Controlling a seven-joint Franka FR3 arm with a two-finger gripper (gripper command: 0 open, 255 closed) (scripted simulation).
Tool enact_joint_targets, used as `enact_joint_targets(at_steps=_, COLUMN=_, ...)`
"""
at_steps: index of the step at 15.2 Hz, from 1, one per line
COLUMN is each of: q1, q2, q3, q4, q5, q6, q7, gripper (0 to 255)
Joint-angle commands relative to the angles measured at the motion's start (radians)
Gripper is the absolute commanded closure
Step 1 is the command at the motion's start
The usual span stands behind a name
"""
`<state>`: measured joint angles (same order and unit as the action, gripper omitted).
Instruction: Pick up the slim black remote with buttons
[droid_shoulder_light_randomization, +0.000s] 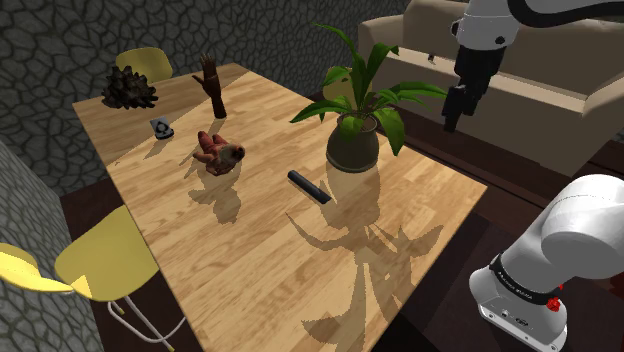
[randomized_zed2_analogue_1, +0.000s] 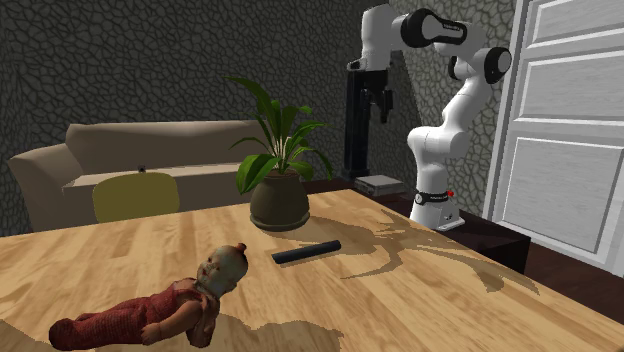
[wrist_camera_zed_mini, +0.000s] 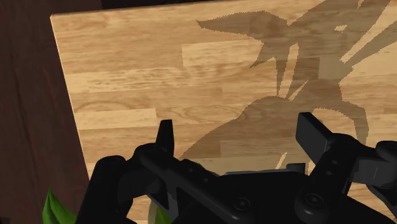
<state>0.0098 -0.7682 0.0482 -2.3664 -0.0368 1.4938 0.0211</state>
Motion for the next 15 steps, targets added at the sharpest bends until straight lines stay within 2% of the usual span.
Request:
enact_joint_targets(at_steps=1, q1=0.0, q2=0.0, q3=0.0, q4=0.0, q5=0.0, q6=0.0, q7=0.0, gripper=0)
enact_joint_targets(at_steps=8, q1=0.014, q2=0.177, q3=0.065, q4=-0.033, q5=0.034, q6=0.228, q7=0.082, gripper=0)
enact_joint_targets(at_steps=15, q1=0.019, q2=0.405, q3=0.127, q4=0.006, q5=0.035, q6=0.436, q7=0.167, gripper=0)
